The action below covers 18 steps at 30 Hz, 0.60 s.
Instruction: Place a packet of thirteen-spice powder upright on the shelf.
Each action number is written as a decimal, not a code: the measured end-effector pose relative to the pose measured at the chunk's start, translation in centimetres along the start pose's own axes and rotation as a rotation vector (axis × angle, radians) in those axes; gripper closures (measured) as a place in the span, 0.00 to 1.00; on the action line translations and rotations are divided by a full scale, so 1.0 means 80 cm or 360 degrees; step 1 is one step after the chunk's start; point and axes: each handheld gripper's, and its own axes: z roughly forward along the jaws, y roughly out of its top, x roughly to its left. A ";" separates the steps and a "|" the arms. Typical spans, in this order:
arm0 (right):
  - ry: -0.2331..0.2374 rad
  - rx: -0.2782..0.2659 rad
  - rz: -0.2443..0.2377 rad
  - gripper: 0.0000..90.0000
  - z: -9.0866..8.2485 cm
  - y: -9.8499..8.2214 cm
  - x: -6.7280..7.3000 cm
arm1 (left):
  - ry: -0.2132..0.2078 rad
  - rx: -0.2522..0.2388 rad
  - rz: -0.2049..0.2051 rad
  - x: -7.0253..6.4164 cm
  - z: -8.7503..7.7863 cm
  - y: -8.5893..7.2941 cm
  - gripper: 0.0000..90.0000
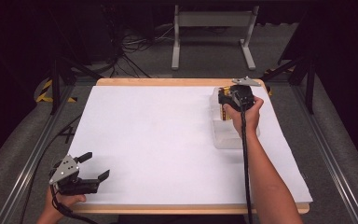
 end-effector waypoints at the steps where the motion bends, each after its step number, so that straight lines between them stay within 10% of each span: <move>1: 0.0005 -0.0001 0.0002 0.36 -0.002 0.000 0.000 | 0.0002 -0.0002 -0.0001 0.000 -0.001 0.000 0.09; 18: 0.0041 0.0091 -0.0007 0.35 -0.021 -0.009 -0.005 | 0.0003 -0.0002 0.0007 -0.002 -0.001 0.002 0.09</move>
